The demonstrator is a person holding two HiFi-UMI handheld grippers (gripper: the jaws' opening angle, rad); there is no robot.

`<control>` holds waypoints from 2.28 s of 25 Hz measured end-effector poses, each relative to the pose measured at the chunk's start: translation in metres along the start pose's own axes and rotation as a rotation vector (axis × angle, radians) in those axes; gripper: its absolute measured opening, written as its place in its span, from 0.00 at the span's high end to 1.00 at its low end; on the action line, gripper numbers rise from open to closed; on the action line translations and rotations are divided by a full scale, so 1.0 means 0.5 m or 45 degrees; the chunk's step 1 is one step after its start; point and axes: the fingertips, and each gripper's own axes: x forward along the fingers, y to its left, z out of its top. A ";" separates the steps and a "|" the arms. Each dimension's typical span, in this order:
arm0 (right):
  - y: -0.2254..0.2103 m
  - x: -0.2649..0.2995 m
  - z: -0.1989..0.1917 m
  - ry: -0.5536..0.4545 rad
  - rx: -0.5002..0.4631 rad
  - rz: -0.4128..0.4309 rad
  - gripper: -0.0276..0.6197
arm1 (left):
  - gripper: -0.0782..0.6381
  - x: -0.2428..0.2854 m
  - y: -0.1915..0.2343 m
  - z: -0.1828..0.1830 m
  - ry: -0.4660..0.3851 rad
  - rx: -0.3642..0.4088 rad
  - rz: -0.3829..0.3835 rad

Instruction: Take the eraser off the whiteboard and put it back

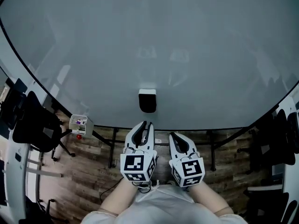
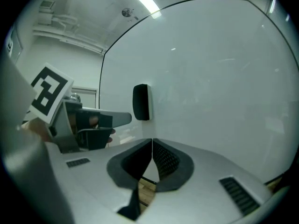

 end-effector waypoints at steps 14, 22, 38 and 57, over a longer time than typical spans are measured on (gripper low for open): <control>-0.045 -0.003 -0.006 0.030 -0.019 0.037 0.91 | 0.51 0.070 0.031 0.078 -0.057 0.016 0.162; -0.058 0.003 -0.020 0.053 -0.012 0.038 0.91 | 0.50 0.107 0.037 0.087 -0.062 -0.012 0.184; -0.080 0.012 -0.028 0.060 0.007 0.006 0.91 | 0.51 0.127 0.052 0.098 -0.096 0.092 0.254; -0.082 -0.004 -0.045 0.060 0.031 -0.078 0.91 | 0.53 0.075 0.044 0.049 -0.050 0.101 0.131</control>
